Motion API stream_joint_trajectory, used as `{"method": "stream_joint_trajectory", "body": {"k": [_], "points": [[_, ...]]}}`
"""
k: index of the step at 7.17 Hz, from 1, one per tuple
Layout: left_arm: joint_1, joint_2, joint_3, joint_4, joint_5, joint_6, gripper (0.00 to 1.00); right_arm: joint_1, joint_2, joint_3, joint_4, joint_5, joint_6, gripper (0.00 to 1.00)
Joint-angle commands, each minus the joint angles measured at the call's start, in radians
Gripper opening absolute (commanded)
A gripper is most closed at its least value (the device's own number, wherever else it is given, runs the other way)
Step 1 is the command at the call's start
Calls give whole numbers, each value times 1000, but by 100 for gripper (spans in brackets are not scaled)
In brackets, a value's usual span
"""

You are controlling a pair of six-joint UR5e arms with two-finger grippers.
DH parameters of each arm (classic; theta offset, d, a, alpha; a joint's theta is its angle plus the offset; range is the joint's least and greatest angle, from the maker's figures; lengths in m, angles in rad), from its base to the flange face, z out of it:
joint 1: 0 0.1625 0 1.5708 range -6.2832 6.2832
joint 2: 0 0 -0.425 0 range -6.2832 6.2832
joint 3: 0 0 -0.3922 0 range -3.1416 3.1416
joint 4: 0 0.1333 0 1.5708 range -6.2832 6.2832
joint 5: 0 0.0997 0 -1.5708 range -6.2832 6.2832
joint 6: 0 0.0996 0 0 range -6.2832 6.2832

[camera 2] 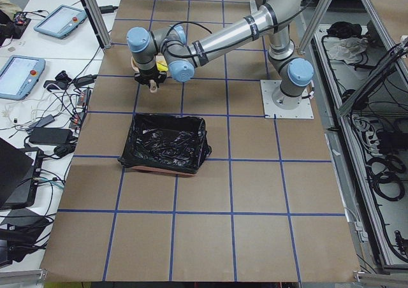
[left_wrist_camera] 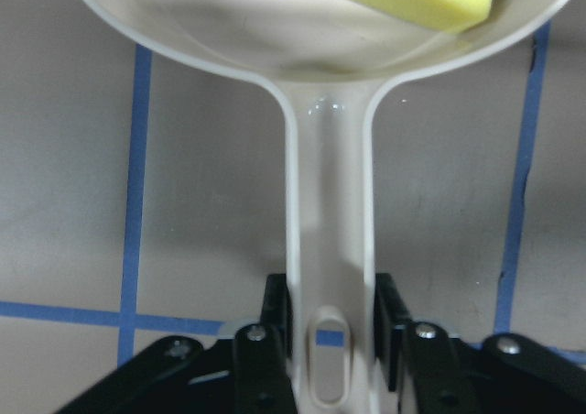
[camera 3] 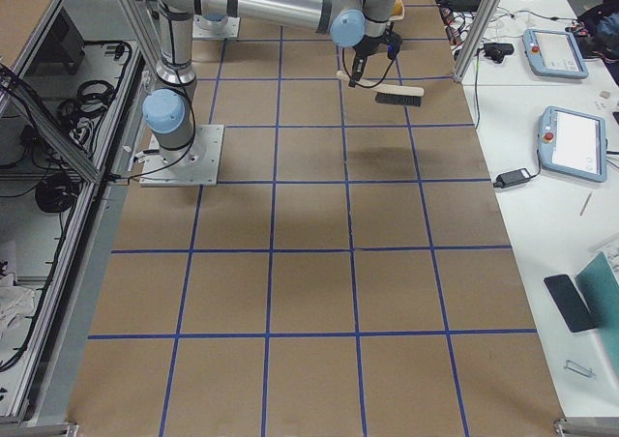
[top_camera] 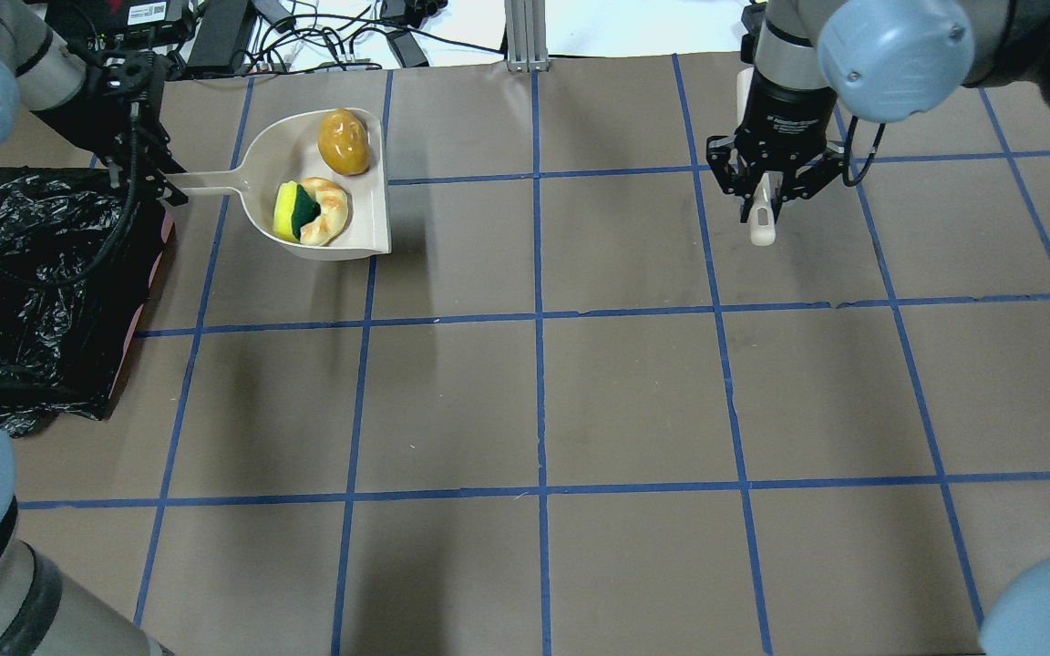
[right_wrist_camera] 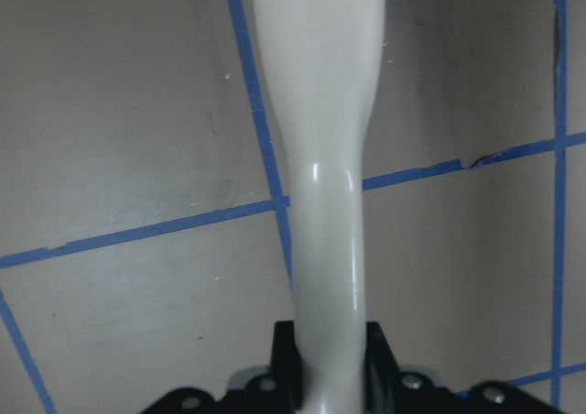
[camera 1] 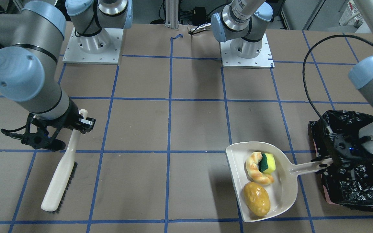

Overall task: Sweep and dump trash into bin
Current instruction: 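Lift the loaded dustpan over the bin with the left gripper while the right withdraws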

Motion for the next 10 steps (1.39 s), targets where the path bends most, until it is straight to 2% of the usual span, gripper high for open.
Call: {"method": "stream_joint_trajectory", "body": {"k": [1, 4, 7, 8, 9, 10], "points": [[97, 55, 20, -86, -42, 23, 2, -119, -11, 52, -1, -11, -163, 0], [266, 106, 41, -145, -34, 35, 2, -228, -27, 164, -118, -15, -359, 0], [457, 66, 89, -174, -33, 144, 2, -312, -43, 245, -227, 0, -463, 0], [499, 57, 109, -182, -8, 217, 2, -314, -49, 288, -250, 4, -461, 0], [522, 48, 132, -182, 23, 251, 2, -317, -49, 329, -320, 3, -483, 0], [522, 33, 161, -171, 95, 294, 2, -329, -47, 339, -347, 3, -524, 0]]}}
